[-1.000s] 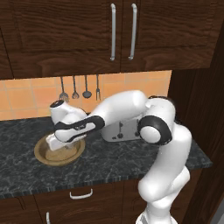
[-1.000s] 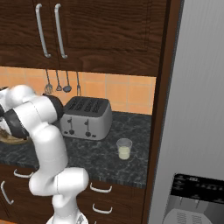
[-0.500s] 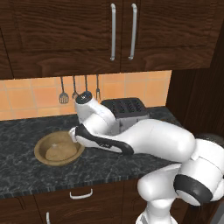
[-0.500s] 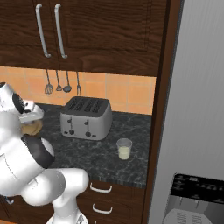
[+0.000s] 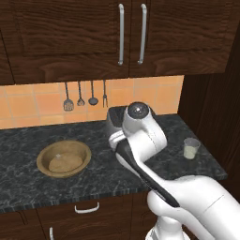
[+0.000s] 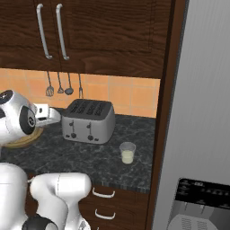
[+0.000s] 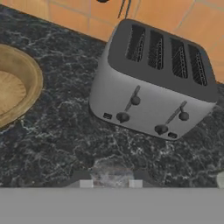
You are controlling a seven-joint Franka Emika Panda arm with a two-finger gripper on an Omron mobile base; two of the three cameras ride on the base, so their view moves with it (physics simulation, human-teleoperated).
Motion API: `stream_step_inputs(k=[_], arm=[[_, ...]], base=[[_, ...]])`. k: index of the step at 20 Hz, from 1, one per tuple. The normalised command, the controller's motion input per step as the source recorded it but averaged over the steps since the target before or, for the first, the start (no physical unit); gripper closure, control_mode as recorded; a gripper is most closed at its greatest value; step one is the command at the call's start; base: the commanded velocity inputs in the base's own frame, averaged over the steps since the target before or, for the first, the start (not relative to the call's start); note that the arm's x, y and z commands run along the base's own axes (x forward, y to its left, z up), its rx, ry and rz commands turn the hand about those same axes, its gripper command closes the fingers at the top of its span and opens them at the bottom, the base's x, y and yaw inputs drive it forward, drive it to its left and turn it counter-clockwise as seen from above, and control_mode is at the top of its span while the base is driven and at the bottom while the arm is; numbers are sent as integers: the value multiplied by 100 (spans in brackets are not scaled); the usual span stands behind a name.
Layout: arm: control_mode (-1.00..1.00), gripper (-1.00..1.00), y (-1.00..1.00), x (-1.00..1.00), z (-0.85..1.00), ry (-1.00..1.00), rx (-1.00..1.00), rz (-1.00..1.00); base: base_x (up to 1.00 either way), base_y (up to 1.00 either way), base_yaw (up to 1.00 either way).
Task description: Grab a lemon wedge from the fridge and one ice cube from the ice bowl, and put them in the glass of lemonade.
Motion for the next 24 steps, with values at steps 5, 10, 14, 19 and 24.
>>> stream_step_inputs(k=[5,10,14,19,24], arm=[[-100,100,-100,-2,43,-11,6,0],[-100,100,-100,0,12,-2,18,-8],[-100,100,-100,0,14,0,16,-16],[-100,100,-96,8,0,17,3,-10],[-100,100,-63,6,0,22,0,-7]], base=[[0,0,0],[0,0,0],[0,0,0],[0,0,0],[0,0,0]])
